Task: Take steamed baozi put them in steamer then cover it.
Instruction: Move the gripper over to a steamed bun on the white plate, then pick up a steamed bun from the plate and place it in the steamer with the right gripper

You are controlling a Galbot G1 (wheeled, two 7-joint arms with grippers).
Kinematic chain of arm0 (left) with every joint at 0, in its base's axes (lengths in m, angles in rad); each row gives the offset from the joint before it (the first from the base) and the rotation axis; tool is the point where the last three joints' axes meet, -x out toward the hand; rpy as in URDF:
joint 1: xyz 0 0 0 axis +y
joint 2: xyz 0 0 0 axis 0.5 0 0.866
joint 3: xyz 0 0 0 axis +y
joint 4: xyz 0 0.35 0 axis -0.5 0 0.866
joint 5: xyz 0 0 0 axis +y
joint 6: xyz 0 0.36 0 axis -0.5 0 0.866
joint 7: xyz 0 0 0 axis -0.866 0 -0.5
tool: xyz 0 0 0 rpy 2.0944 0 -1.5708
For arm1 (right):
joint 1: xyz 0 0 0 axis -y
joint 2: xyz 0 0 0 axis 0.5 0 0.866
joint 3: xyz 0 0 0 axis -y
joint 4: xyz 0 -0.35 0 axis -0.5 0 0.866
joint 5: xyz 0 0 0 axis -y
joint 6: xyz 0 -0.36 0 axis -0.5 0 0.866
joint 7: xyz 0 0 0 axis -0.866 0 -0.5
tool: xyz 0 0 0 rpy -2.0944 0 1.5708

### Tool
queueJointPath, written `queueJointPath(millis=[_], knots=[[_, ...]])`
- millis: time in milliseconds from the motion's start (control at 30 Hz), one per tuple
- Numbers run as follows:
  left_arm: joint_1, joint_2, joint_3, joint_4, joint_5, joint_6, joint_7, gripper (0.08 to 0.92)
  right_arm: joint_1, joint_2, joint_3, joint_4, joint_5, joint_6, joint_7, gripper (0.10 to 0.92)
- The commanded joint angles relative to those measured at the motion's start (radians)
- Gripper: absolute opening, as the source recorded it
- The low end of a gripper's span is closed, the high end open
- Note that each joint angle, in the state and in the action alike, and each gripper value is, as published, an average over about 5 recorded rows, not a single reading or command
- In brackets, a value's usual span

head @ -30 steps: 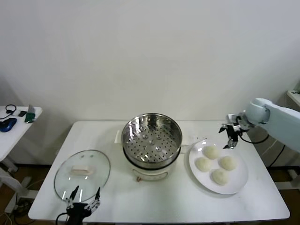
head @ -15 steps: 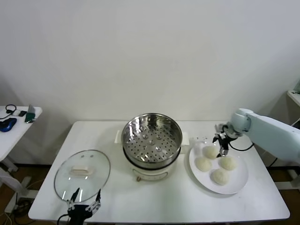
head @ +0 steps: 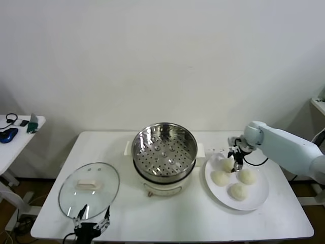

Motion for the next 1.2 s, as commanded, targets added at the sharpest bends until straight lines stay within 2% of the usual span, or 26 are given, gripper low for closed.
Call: queueJointPath(millis=[33,167,333,500,667,867,1200], knots=[[0.001,-0.001,0.001,0.001,0.002,0.001,-0.001,0.823,0.017,0.008,-0.012,-0.003,0.000,0.004,-0.002,0.660],[0.004,-0.002,0.003,-0.003,0.005,0.000,-0.001,0.823,0.146,-0.019,-0.109,0.074,0.031,0.047,-0.022,0.654],[0.007,-0.001,0.004,-0.008,0.008,-0.001,-0.002,0.823,0.479,-0.019,-0.313,0.237,0.122,0.178,-0.068,0.653],[0.006,-0.001,0.013,-0.013,0.017,-0.001,-0.003,0.823,0.768,0.068,-0.444,0.357,0.158,0.329,-0.109,0.653],[0.009,0.002,0.021,-0.019,0.022,-0.005,-0.004,0.823,0.919,0.188,-0.494,0.494,0.191,0.426,-0.079,0.653],[0.013,0.007,0.023,-0.026,0.035,-0.008,-0.005,0.823,0.854,0.353,-0.499,0.527,0.004,0.601,0.030,0.653],[0.022,0.011,0.018,-0.048,0.041,-0.018,-0.014,0.823,0.546,0.470,-0.424,0.308,-0.363,0.710,0.154,0.611]])
